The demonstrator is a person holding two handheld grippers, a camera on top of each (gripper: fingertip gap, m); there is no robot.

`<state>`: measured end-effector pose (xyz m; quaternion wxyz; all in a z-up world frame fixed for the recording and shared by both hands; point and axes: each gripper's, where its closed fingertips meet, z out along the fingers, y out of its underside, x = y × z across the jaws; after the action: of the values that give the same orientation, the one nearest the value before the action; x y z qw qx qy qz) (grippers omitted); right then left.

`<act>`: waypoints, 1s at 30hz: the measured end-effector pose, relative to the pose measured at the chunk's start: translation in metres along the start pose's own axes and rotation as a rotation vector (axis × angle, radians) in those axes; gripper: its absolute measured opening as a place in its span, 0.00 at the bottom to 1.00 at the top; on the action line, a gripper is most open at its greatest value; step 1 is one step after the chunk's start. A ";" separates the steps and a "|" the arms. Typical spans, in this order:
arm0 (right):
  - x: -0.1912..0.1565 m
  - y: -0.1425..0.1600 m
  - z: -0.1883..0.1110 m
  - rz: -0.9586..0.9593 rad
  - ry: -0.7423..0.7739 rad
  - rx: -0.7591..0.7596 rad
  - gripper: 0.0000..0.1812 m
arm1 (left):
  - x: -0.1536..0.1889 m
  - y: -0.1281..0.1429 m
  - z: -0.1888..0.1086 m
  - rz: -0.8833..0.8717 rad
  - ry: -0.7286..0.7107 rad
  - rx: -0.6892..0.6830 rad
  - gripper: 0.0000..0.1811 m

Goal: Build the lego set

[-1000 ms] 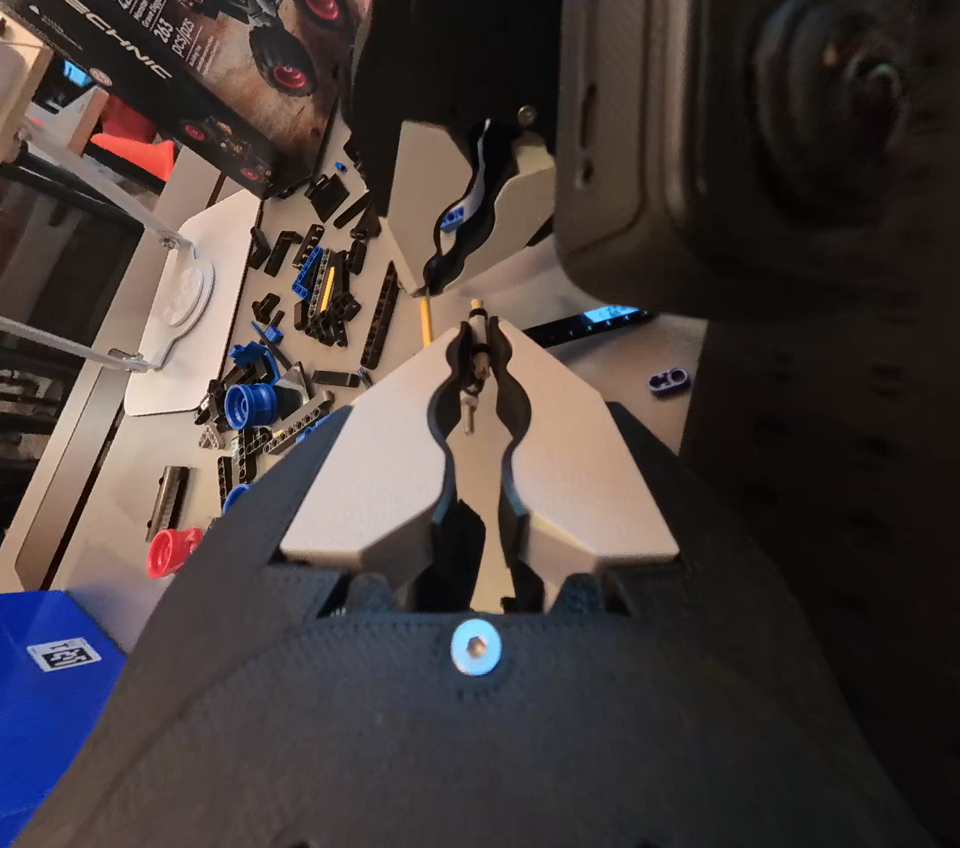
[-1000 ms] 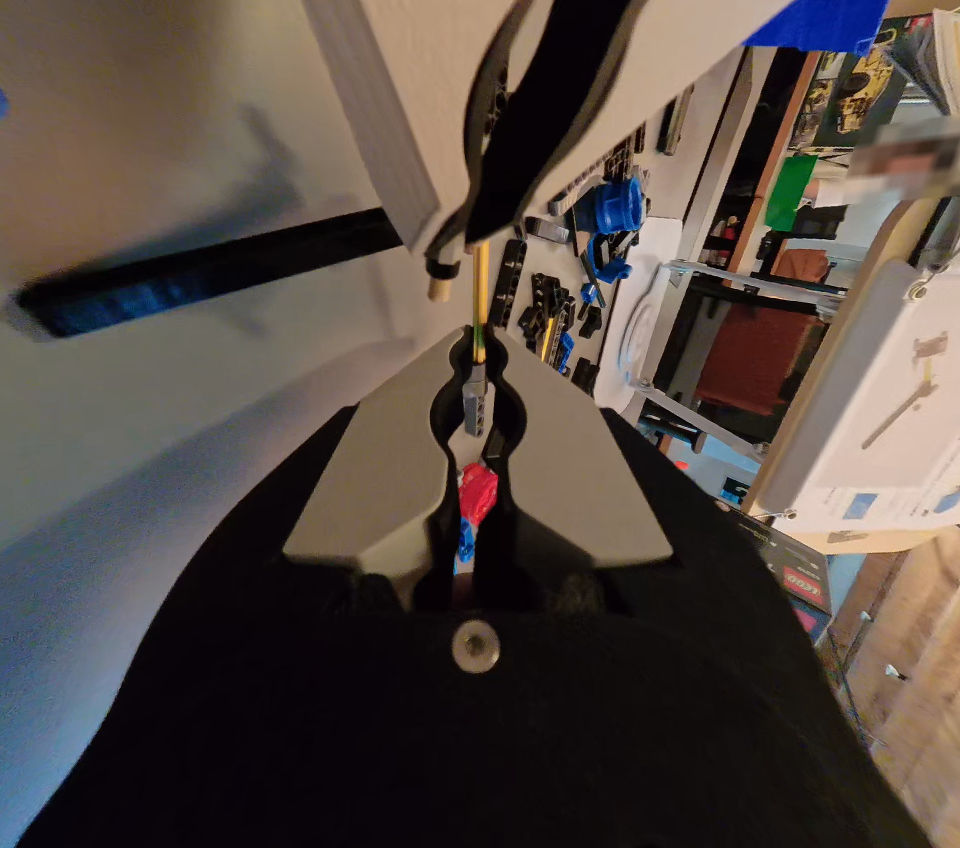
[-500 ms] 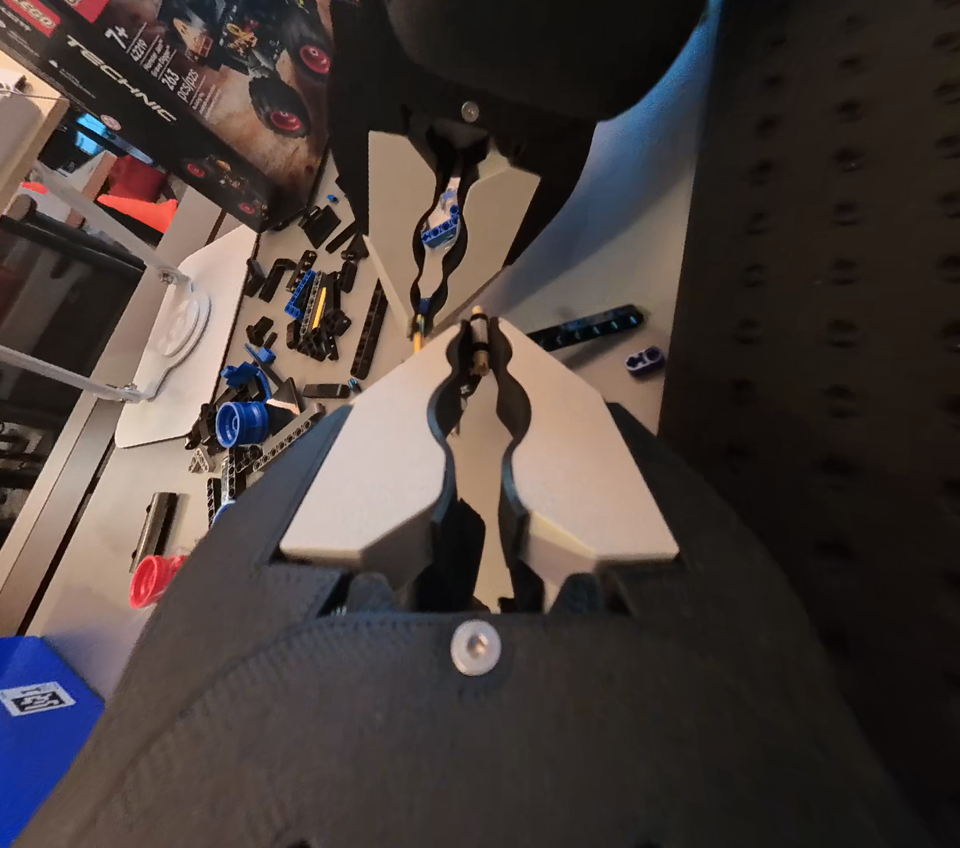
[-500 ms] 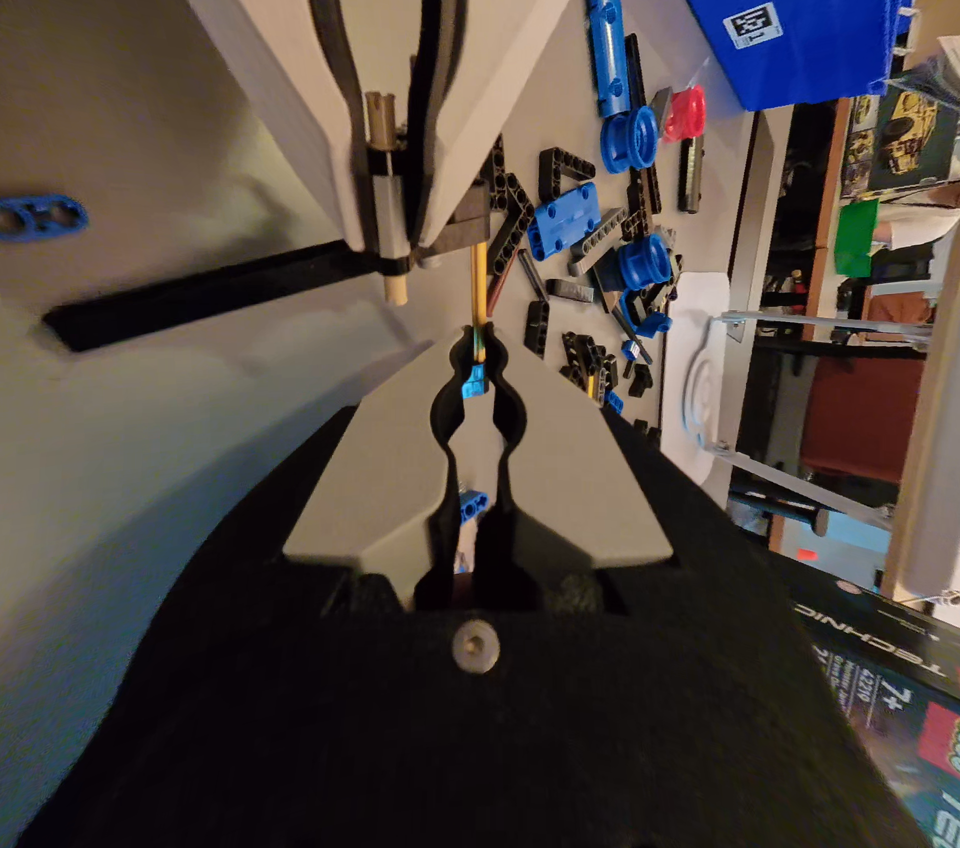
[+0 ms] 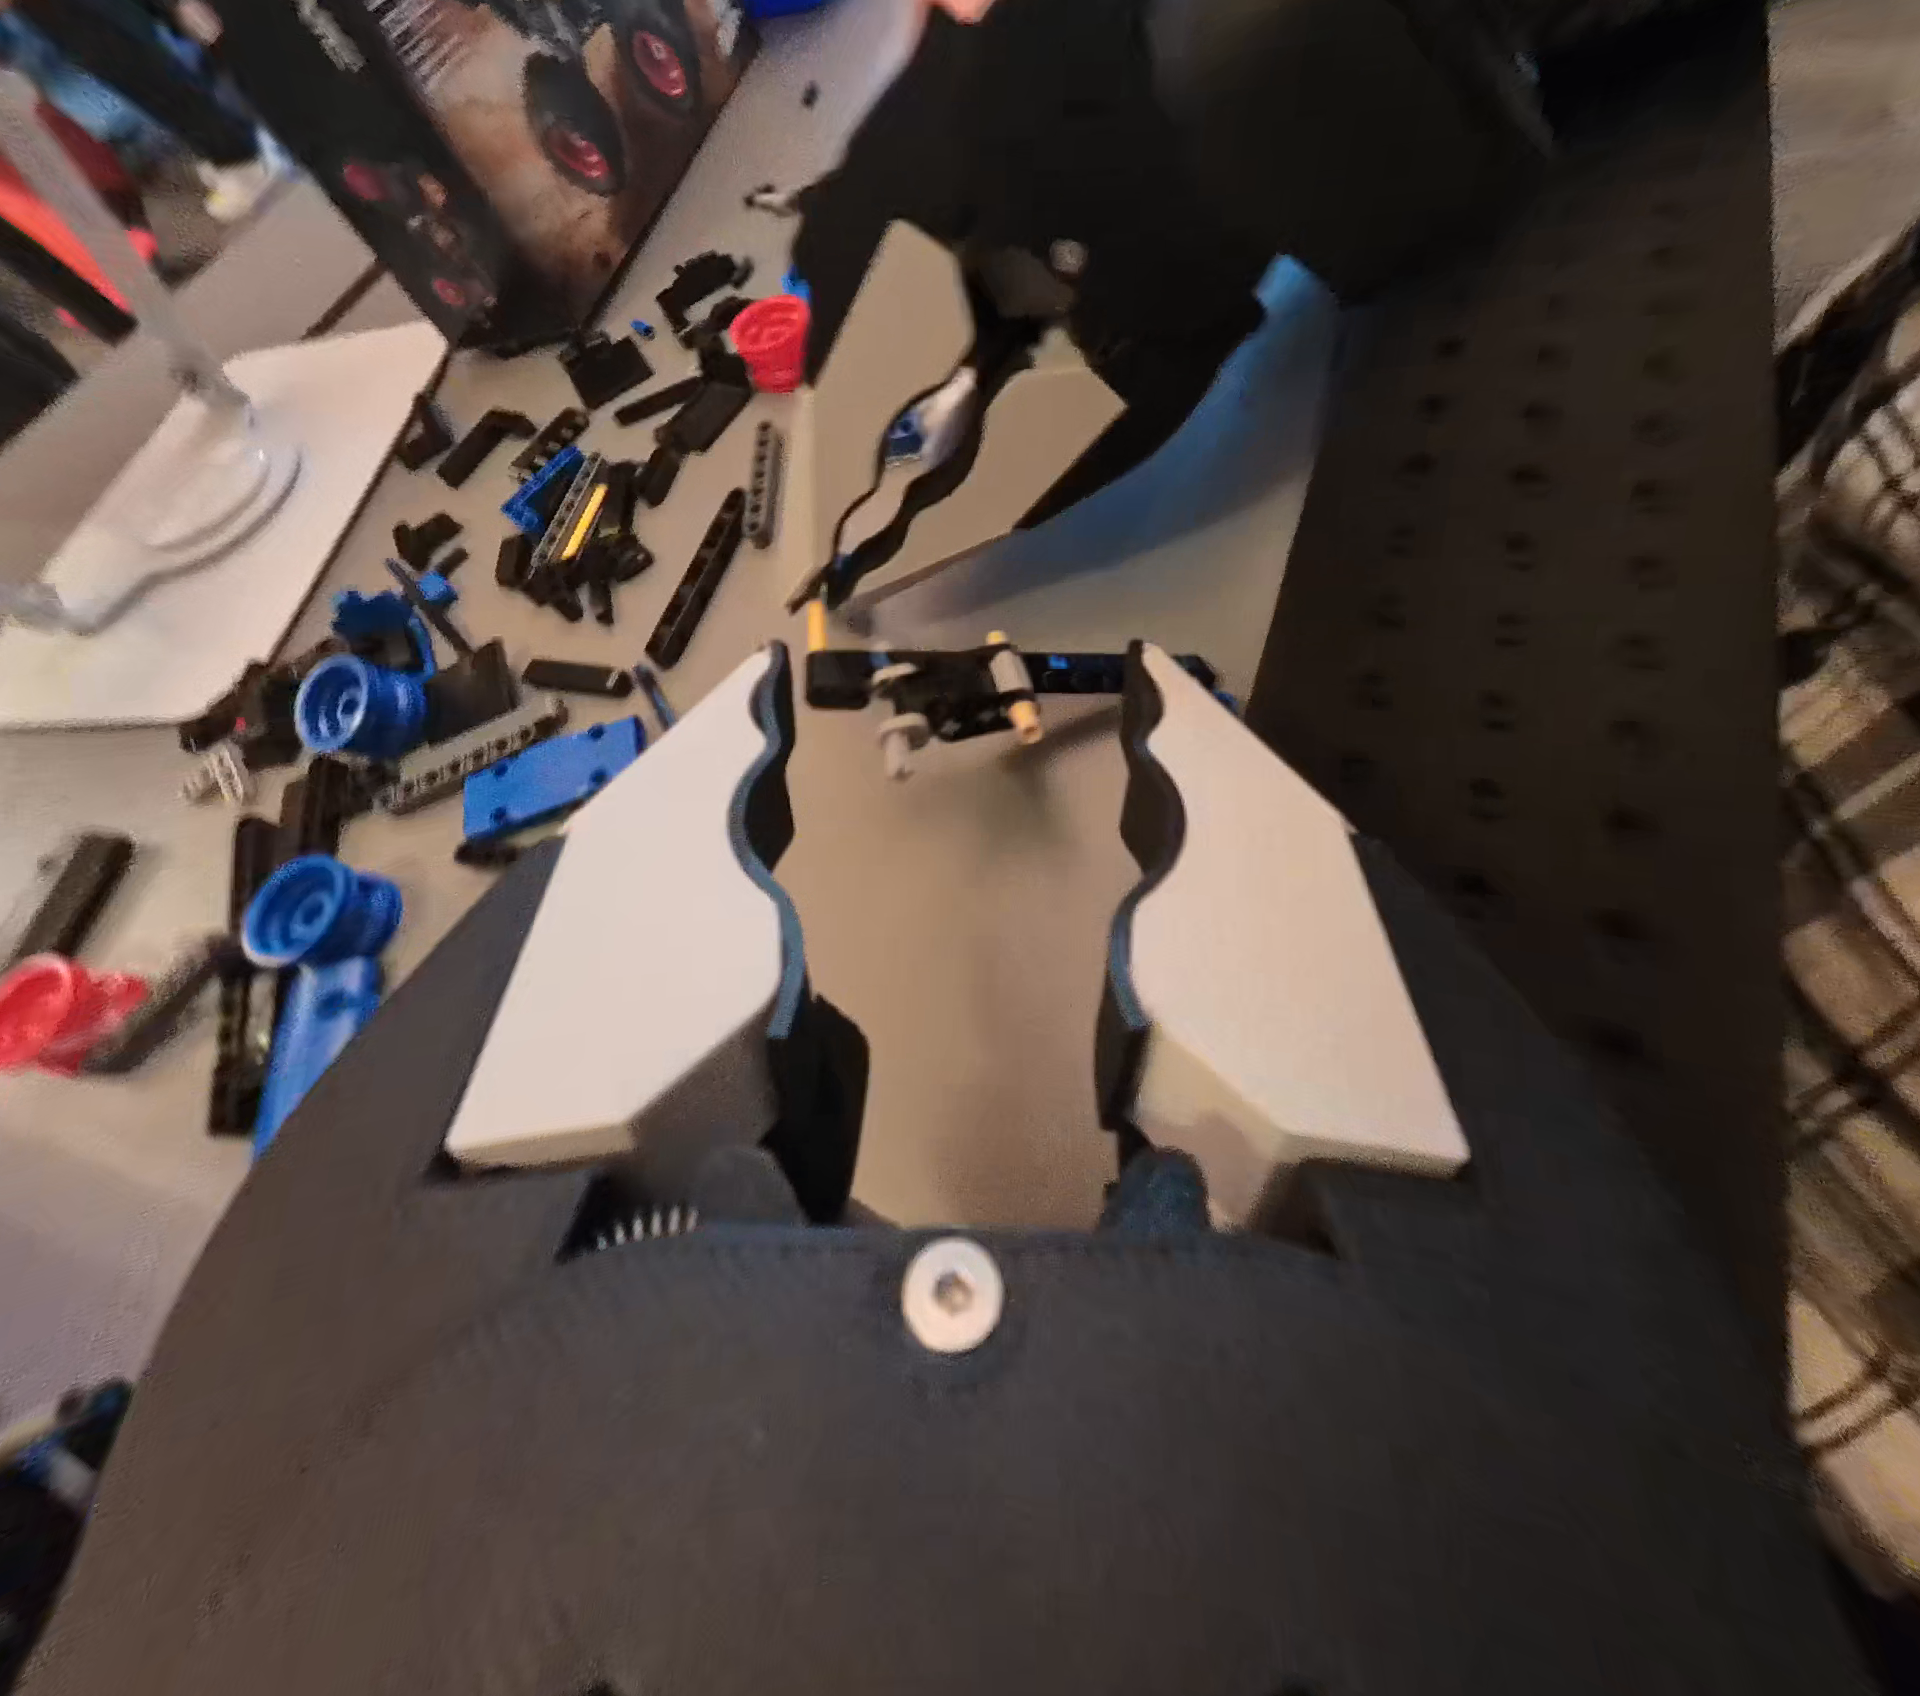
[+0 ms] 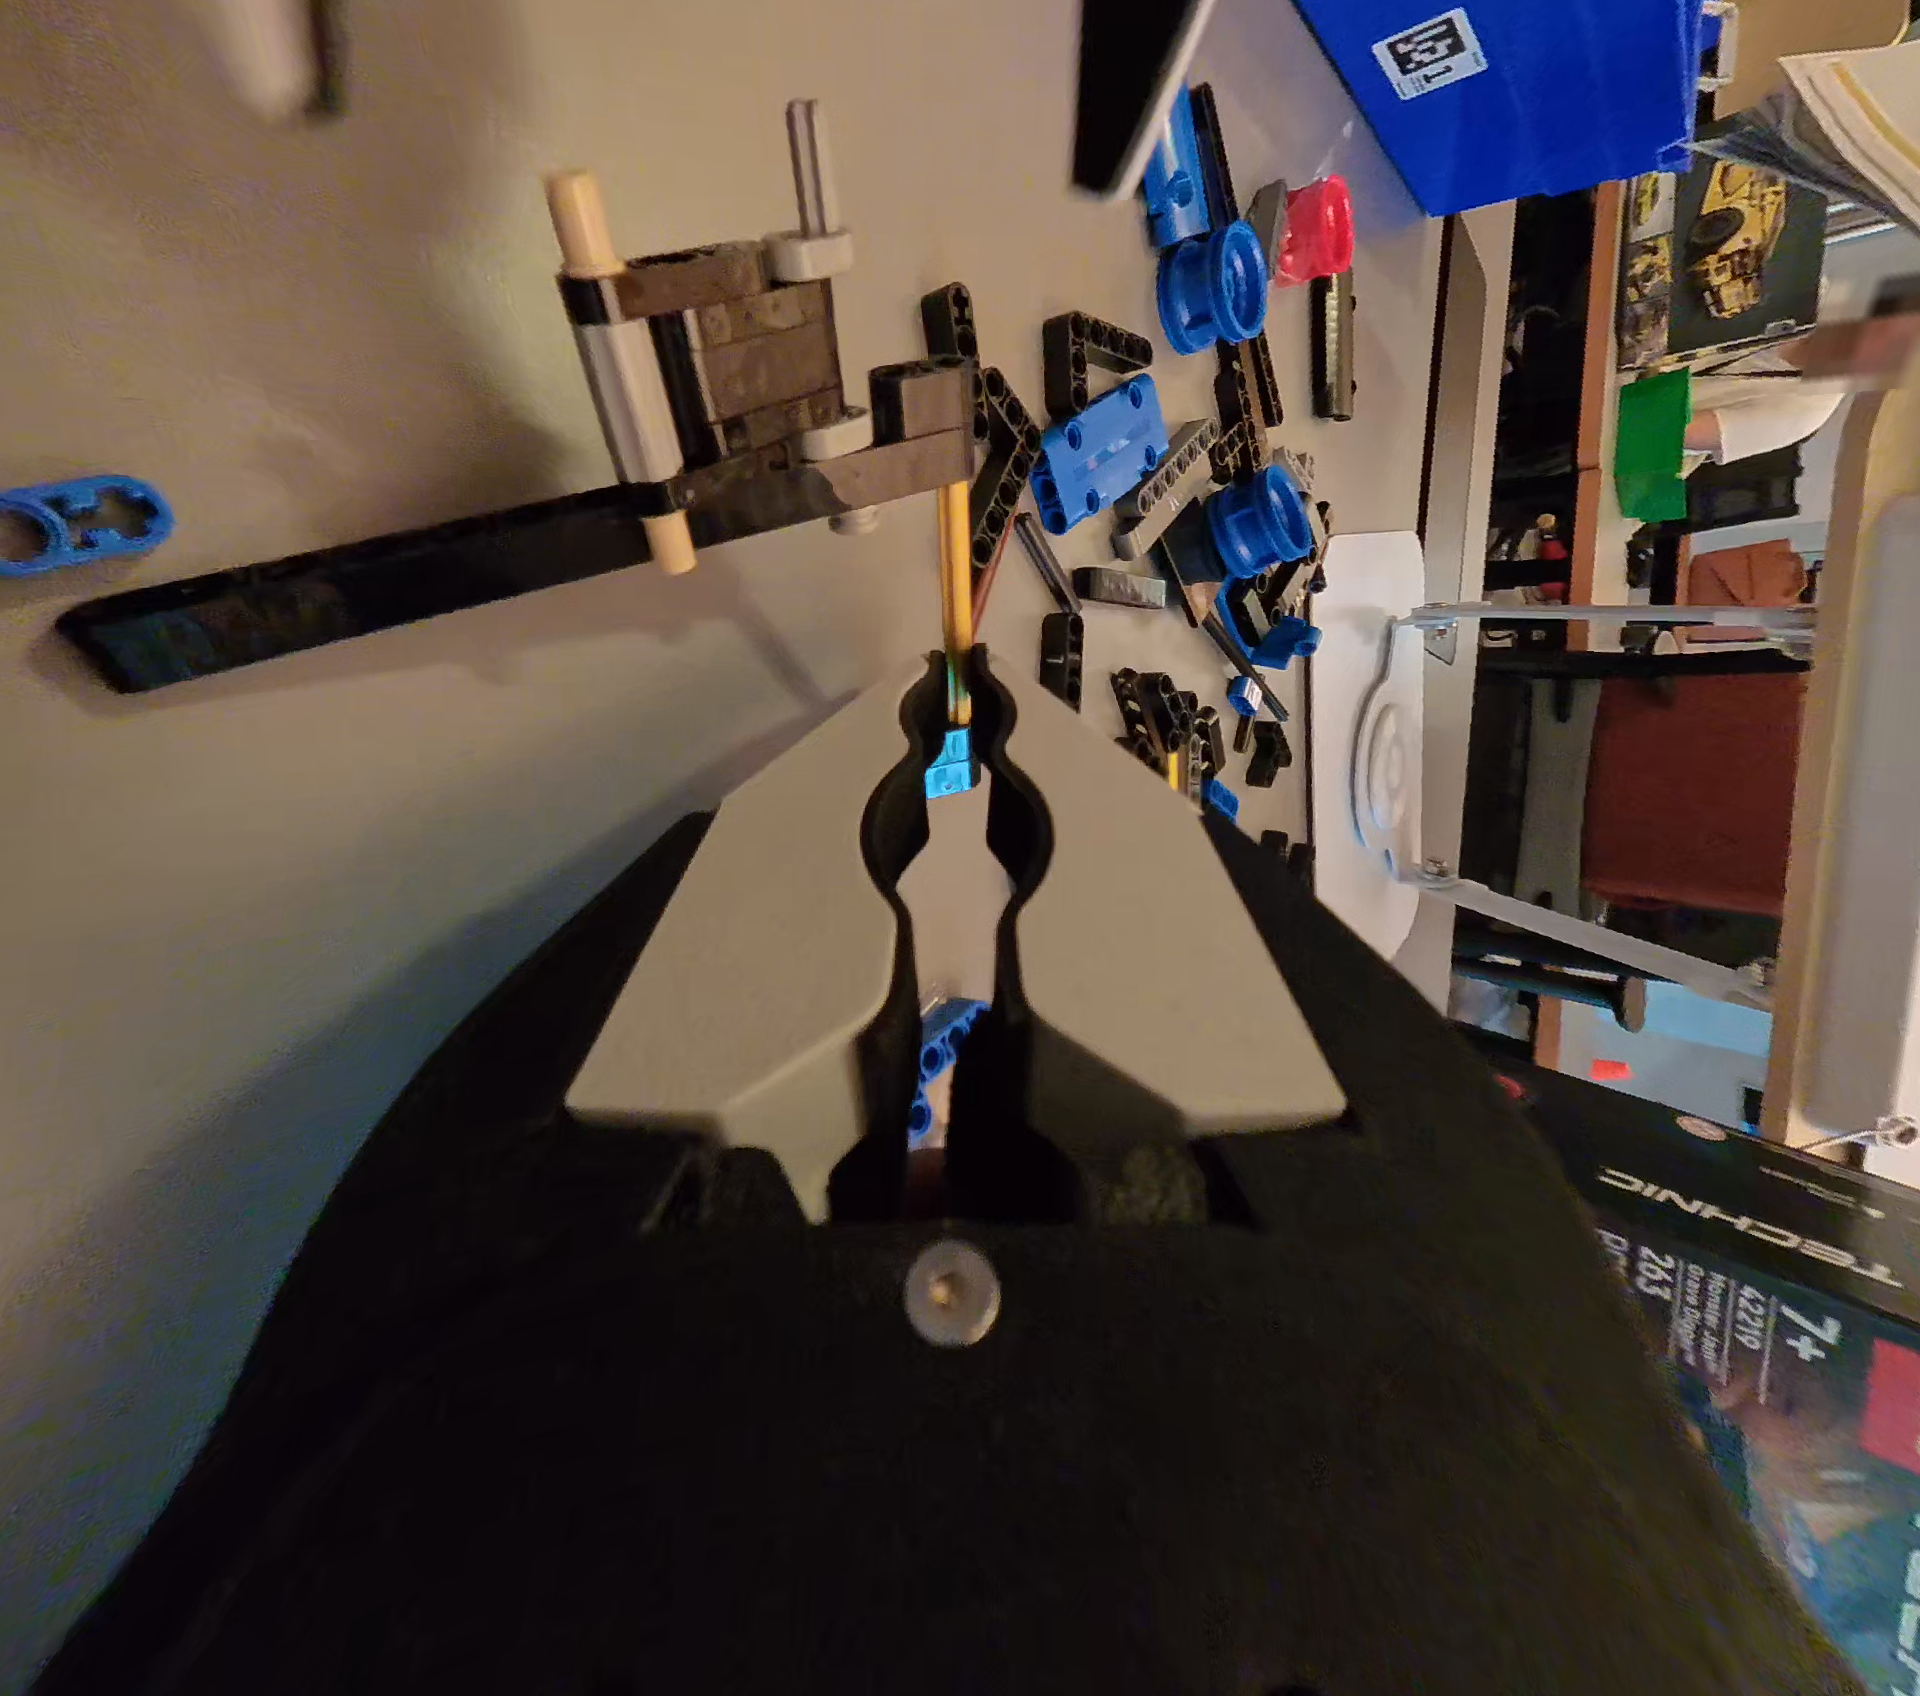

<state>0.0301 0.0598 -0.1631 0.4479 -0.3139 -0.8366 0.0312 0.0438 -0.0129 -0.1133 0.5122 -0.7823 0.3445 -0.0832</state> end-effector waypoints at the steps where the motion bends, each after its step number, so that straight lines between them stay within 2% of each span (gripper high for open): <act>1: 0.001 0.000 0.000 -0.008 0.011 -0.005 0.01 | -0.006 0.001 -0.004 -0.073 0.012 0.007 0.34; 2: 0.001 0.000 -0.001 -0.016 0.022 -0.008 0.01 | -0.014 0.002 -0.006 -0.145 0.015 0.005 0.34; 4: 0.004 -0.003 -0.002 -0.032 0.053 -0.010 0.01 | -0.033 0.003 -0.005 -0.275 -0.026 0.007 0.25; 6: 0.007 -0.006 -0.005 -0.053 0.090 -0.012 0.01 | -0.036 0.008 0.004 -0.399 0.003 -0.029 0.21; 9: 0.013 -0.010 -0.009 -0.074 0.147 -0.014 0.01 | -0.030 0.022 0.018 -0.466 0.053 -0.105 0.14; 12: 0.018 -0.010 -0.012 -0.104 0.203 -0.021 0.01 | -0.025 0.011 0.020 -0.550 0.133 -0.038 0.07; 17: 0.027 -0.014 -0.020 -0.153 0.284 -0.019 0.02 | -0.027 0.006 0.016 -0.575 0.143 0.019 0.05; 20: 0.026 -0.015 -0.022 -0.132 0.272 0.005 0.03 | -0.027 0.004 0.015 -0.556 0.142 0.042 0.05; 23: 0.021 -0.013 -0.023 -0.108 0.225 0.019 0.15 | -0.029 0.003 0.015 -0.537 0.138 0.053 0.05; 30: 0.029 -0.002 -0.050 0.082 0.095 0.172 0.24 | -0.025 0.000 0.014 -0.507 0.166 0.077 0.05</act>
<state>0.0560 0.0630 -0.1111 0.5106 -0.3097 -0.7950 0.1062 0.0324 0.0135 -0.1141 0.4746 -0.8140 0.1750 -0.2856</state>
